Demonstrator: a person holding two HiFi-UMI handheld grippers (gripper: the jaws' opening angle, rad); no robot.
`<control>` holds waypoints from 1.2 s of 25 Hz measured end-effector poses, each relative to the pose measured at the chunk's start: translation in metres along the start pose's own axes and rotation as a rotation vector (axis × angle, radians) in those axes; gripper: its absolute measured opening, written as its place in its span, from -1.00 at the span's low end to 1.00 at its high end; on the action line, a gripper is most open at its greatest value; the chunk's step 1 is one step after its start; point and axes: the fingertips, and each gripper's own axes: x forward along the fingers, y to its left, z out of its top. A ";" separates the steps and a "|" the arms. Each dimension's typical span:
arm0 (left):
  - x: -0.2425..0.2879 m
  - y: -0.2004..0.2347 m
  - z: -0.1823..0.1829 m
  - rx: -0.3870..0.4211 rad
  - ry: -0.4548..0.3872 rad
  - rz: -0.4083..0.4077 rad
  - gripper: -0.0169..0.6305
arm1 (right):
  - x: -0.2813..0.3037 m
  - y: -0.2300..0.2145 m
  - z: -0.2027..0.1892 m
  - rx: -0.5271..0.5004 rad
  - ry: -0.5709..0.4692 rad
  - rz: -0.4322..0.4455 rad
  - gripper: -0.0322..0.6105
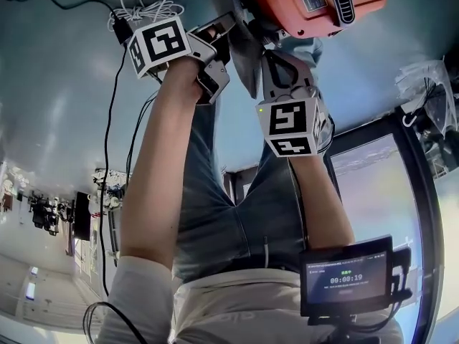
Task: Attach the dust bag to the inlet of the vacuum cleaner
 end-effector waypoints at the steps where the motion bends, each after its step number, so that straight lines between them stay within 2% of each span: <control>1: -0.002 0.003 0.001 -0.009 0.000 0.012 -0.93 | 0.000 -0.002 0.004 -0.008 -0.013 -0.005 -0.86; 4: -0.007 0.016 -0.015 -0.024 0.040 0.042 -0.94 | 0.002 -0.004 -0.006 -0.028 -0.052 -0.007 -0.86; 6: -0.006 0.016 -0.020 -0.044 0.025 0.022 -0.94 | 0.004 -0.004 -0.011 -0.013 -0.060 0.018 -0.86; 9: -0.002 0.009 -0.014 -0.041 -0.014 0.007 -0.93 | 0.005 -0.001 -0.008 0.055 -0.056 0.078 -0.85; 14: 0.002 0.005 -0.014 -0.047 -0.011 -0.017 -0.93 | 0.009 -0.002 -0.008 0.144 -0.068 0.115 -0.85; 16: -0.003 0.006 -0.014 -0.052 -0.011 -0.036 -0.93 | 0.006 -0.003 -0.011 0.181 -0.052 0.149 -0.85; 20: -0.009 0.014 -0.012 -0.071 -0.047 -0.063 -0.93 | -0.006 -0.010 -0.032 0.192 -0.005 0.200 -0.85; 24: -0.011 0.019 -0.015 -0.152 -0.106 -0.105 -0.93 | -0.032 -0.033 -0.049 0.332 -0.025 0.236 -0.85; 27: -0.006 0.031 -0.020 -0.100 -0.132 -0.088 -0.93 | -0.039 -0.053 -0.048 0.411 -0.086 0.274 -0.85; 28: 0.000 0.041 -0.030 -0.076 -0.105 -0.080 -0.93 | -0.035 -0.054 -0.056 0.465 -0.101 0.283 -0.85; 30: 0.002 0.068 -0.066 -0.048 0.037 -0.044 -0.93 | -0.029 -0.028 -0.086 0.681 -0.114 0.281 -0.85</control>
